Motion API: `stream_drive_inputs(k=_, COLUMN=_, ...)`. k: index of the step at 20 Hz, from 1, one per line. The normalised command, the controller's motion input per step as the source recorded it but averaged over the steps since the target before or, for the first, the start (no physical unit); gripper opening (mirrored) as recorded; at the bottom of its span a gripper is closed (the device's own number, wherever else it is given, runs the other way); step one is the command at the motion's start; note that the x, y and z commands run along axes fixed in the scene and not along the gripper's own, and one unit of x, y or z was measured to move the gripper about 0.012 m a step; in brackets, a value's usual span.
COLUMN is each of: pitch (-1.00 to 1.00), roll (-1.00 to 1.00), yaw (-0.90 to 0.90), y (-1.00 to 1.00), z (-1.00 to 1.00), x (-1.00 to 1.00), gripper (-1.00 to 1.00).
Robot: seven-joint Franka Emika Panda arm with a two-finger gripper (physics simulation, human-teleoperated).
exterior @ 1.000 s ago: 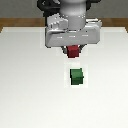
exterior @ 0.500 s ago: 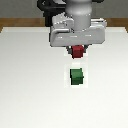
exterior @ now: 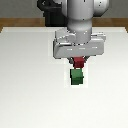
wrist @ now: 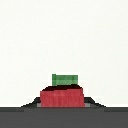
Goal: Place the red cube on top of the green cube.
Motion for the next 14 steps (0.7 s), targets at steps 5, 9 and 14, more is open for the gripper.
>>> stream_drive_inputs(k=5, pitch=0.00, roll=0.00, yaw=0.00, y=0.00, z=0.00, x=0.20, gripper=-1.00)
stream_drive_inputs(k=9, pitch=0.00, roll=0.00, yaw=0.00, y=0.00, z=-0.25, x=0.00, gripper=-1.00)
stream_drive_inputs(k=14, pitch=0.00, roll=0.00, yaw=0.00, y=-0.20, z=-0.40, x=0.00, gripper=-1.00)
